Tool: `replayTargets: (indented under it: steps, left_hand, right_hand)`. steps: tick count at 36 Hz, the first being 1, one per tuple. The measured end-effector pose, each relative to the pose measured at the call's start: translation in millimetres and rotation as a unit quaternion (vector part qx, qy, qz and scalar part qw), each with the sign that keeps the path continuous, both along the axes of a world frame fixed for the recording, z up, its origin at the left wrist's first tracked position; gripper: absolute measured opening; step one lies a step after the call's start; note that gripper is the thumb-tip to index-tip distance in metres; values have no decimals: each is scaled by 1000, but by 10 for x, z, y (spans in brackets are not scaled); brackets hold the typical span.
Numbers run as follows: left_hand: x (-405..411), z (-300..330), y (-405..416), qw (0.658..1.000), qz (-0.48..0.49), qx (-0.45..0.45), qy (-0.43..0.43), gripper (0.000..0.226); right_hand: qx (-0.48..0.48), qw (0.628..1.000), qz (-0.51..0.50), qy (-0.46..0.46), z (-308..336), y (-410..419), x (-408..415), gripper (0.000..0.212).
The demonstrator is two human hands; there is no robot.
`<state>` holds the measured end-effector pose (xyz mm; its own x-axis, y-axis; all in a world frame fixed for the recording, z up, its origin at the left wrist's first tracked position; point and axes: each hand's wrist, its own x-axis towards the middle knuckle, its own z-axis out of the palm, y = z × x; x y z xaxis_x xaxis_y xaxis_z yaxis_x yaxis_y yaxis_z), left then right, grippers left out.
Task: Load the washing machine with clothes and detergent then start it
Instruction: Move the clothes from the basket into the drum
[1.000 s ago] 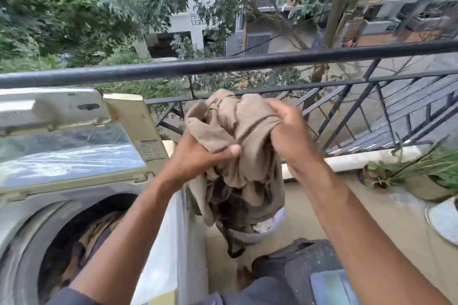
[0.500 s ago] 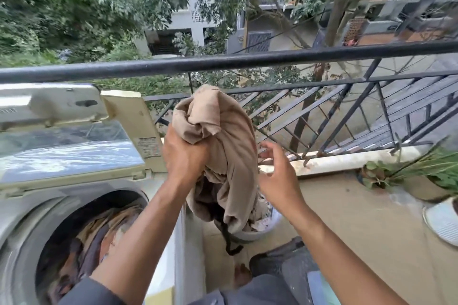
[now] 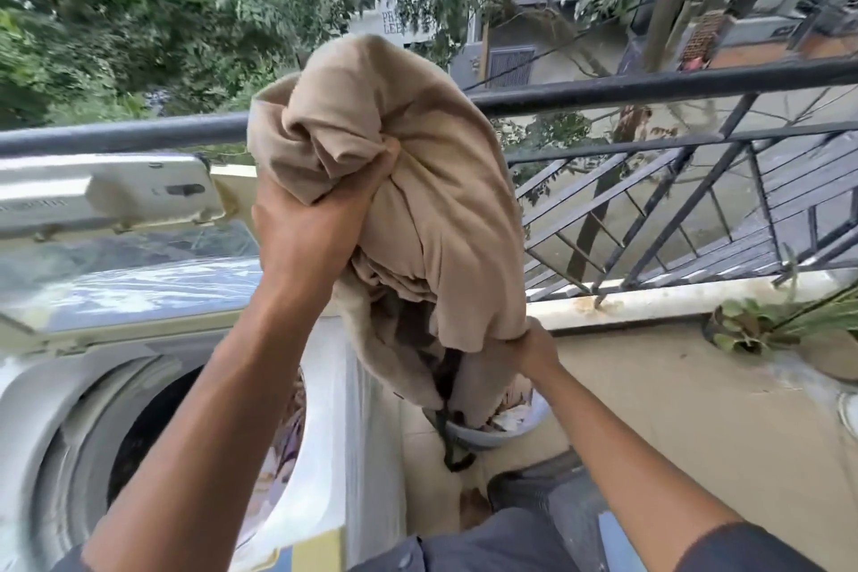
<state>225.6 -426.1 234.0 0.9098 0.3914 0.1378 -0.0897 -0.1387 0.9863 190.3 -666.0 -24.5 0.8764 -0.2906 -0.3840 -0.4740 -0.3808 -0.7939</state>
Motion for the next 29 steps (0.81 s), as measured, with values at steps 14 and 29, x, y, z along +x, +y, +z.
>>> replayTargets:
  steps: [14,29]
  left_hand:
    - [-108,-385,-84,969,-60,227,82,62]
    - [-1,-730,-140,962,-234,133,55,104]
  right_hand:
    - [158,954,-110,-231,1812,-243,219,18]
    - [127,941,205,-237,2365,470,44,43]
